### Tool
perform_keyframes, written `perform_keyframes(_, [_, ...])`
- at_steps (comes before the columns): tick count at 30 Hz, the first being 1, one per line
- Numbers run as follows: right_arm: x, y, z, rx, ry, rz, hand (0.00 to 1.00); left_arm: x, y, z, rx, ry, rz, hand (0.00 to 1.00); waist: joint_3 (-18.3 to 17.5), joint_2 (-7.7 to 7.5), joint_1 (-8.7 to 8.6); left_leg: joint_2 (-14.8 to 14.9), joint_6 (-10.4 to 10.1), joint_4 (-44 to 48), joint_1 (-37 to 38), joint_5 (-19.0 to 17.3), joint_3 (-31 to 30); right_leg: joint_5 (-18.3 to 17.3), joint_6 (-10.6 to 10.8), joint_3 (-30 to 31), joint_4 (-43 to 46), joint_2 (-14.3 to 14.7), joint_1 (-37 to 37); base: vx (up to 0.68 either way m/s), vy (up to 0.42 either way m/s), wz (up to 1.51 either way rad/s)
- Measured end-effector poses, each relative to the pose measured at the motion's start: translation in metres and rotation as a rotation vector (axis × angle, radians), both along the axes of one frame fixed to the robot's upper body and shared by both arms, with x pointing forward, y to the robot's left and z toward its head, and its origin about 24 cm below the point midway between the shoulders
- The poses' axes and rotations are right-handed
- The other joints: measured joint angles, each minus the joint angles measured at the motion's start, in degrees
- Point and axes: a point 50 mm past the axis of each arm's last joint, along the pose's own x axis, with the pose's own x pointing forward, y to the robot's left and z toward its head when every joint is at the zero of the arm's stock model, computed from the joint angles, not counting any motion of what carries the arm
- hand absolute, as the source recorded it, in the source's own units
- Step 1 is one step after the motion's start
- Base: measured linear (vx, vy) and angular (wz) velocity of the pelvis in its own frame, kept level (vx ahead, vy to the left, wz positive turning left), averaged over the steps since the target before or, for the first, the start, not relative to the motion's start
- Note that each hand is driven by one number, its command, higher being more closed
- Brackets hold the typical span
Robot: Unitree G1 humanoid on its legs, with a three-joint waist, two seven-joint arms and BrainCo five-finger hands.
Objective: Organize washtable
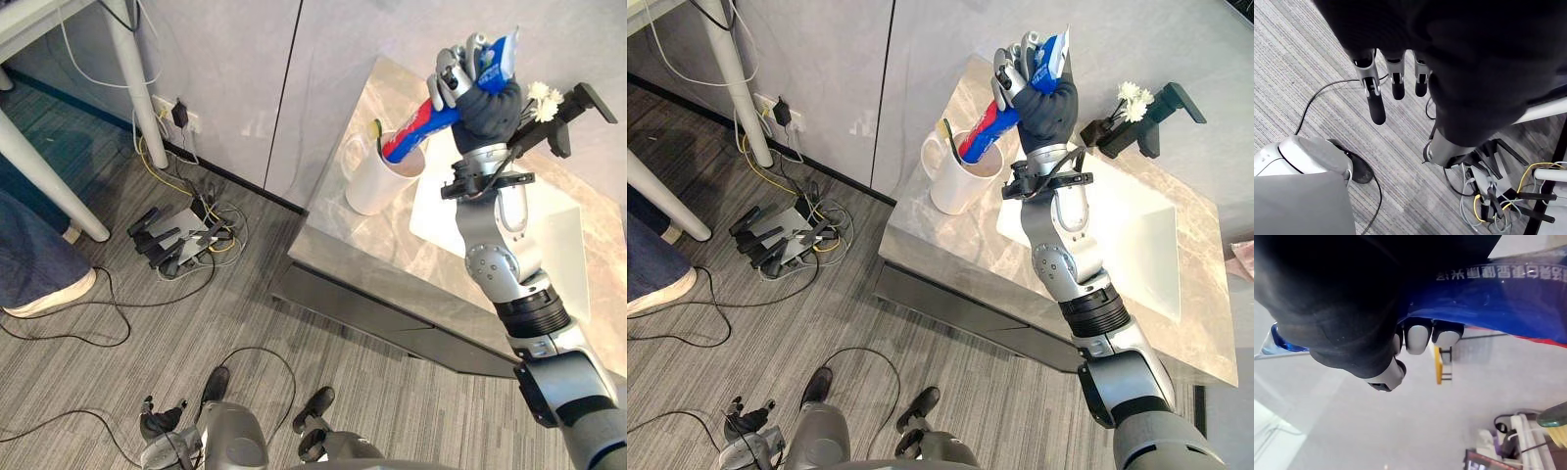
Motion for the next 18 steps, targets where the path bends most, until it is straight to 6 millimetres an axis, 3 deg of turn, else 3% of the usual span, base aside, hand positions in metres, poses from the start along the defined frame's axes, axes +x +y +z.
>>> perform_keyframes(10, [0.001,-0.001,-0.020,0.006,0.065,0.000,1.00,0.002,-0.003,-0.001,-0.005,0.002,-0.021,0.00,0.4,0.47,0.06,0.0,0.0,0.0,-0.1,0.0,0.0,0.0,0.0,0.0,0.0,0.0,-0.1,0.00,0.000,0.00])
perform_keyframes(18, [0.001,-0.001,-0.024,0.002,0.080,-0.002,1.00,0.003,-0.005,-0.001,-0.006,0.001,-0.030,0.00,0.5,0.59,0.03,0.0,0.0,0.0,-0.6,0.0,0.0,0.0,0.0,0.0,0.0,0.0,-0.6,0.01,0.012,0.00])
